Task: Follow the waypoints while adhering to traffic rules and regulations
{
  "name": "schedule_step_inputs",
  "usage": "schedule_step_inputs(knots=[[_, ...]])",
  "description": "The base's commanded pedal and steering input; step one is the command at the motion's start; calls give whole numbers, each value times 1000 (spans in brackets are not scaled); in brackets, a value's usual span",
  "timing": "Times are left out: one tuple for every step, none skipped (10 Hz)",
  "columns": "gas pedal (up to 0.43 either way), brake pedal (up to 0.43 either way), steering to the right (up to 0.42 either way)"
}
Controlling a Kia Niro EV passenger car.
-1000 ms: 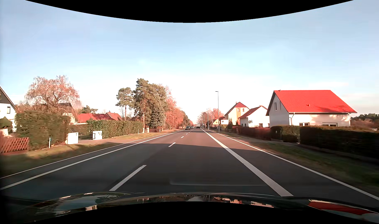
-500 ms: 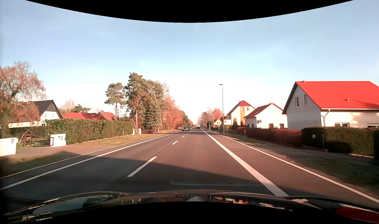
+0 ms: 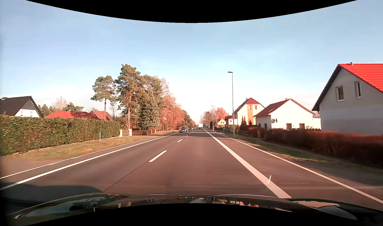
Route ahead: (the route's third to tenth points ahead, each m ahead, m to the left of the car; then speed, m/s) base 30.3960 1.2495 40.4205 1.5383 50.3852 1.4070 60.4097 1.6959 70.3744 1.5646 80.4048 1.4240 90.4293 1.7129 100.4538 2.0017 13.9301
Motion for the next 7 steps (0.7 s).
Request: schedule_step_inputs(knots=[[110, 0, -4], [110, 0, -4], [110, 0, -4], [110, 0, -4], [110, 0, -4], [110, 0, -4], [110, 0, -4]])
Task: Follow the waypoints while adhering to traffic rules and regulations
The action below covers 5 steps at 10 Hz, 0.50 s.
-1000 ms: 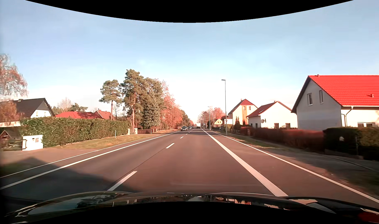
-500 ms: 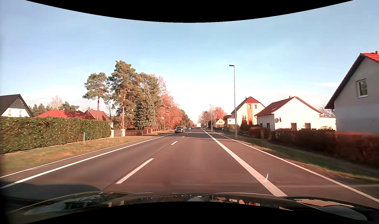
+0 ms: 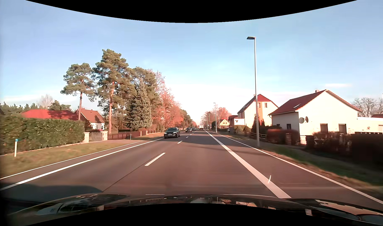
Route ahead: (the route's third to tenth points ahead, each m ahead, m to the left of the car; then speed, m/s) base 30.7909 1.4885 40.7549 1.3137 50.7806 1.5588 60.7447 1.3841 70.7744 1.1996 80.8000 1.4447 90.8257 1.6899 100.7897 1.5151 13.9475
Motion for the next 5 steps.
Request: schedule_step_inputs(knots=[[110, 0, -4], [110, 0, -4], [110, 0, -4], [110, 0, -4], [110, 0, -4]])
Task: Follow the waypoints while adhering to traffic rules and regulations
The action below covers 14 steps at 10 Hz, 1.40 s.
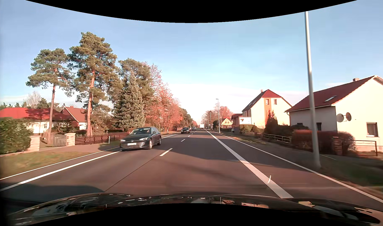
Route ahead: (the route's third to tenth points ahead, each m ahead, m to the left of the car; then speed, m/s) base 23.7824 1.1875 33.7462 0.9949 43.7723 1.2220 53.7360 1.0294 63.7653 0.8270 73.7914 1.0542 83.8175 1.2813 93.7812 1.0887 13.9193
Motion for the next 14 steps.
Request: schedule_step_inputs(knots=[[110, 0, -4], [110, 0, -2], [118, 0, -1], [118, 0, -1], [118, 0, -1], [118, 0, -1], [118, 0, -1], [118, 0, -1], [118, 0, -1], [118, 0, -1], [118, 0, -1], [118, 0, -1], [118, 0, -1], [118, 0, -1]])
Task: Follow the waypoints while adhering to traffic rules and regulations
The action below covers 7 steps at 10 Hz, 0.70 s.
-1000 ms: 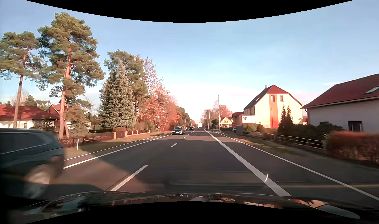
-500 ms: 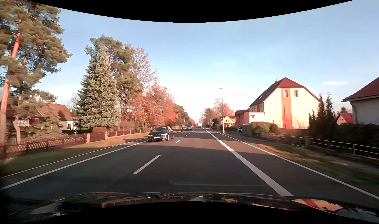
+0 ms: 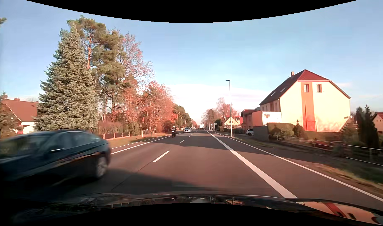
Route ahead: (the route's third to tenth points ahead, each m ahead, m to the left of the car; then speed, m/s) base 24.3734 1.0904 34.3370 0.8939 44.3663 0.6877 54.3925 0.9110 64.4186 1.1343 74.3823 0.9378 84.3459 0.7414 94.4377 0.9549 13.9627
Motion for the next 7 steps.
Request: schedule_step_inputs(knots=[[118, 0, -1], [118, 0, -1], [118, 0, -1], [118, 0, -1], [118, 0, -1], [118, 0, -1], [118, 0, -2]])
